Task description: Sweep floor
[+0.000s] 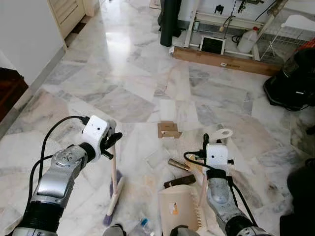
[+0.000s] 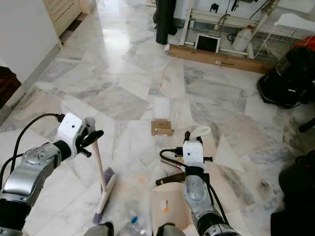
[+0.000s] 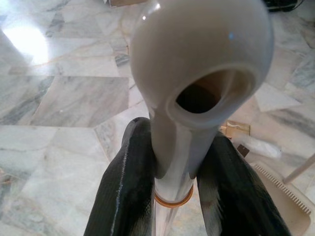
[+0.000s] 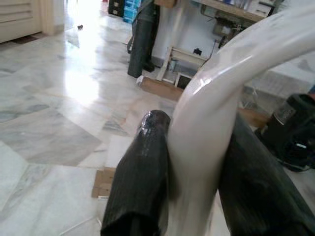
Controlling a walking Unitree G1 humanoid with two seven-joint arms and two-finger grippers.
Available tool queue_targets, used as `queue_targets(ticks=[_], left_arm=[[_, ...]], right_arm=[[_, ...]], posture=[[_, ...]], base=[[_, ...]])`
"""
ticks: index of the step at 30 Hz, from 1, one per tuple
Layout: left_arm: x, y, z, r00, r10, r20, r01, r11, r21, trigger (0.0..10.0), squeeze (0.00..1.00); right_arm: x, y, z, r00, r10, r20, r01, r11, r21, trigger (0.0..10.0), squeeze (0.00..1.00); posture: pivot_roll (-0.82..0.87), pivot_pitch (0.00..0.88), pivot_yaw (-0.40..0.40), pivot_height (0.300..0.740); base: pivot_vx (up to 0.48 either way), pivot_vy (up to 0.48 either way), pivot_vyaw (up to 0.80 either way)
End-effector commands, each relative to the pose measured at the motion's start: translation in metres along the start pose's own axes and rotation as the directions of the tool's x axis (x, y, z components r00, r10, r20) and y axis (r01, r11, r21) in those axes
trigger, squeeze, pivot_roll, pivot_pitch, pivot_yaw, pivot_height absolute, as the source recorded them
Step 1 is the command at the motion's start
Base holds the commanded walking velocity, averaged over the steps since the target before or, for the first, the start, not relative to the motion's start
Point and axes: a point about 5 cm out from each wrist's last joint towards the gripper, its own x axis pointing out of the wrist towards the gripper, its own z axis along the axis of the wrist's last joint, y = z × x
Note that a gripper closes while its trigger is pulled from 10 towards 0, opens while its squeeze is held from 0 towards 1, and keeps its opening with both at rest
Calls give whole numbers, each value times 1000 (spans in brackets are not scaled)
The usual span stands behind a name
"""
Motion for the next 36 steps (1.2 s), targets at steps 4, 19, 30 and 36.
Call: queue_targets(ticks=[4,19,30,36], left_arm=[[3,4,-7,998,62,-16,-62,998,-1,10000,0],[-8,13,-14,876,413,247,-391,910,-138,10000,0],[-5,9,-19,855,428,295,-403,904,-144,10000,0],[-3,8,-19,854,422,303,-395,907,-148,10000,0]], right_arm=[[-17,-10,-24,995,25,-101,-35,994,-101,10000,0],[-10,-27,-20,987,-115,-116,122,991,59,10000,0],[-3,-39,-15,984,-154,-88,161,983,86,10000,0],[-3,-40,-15,985,-153,-84,160,983,85,10000,0]], posture=[[277,204,-89,740],[256,197,-97,740],[246,192,-106,740],[242,191,-109,740]], base=[[0,0,0],[0,0,0],[-76,0,0],[-281,0,0]])
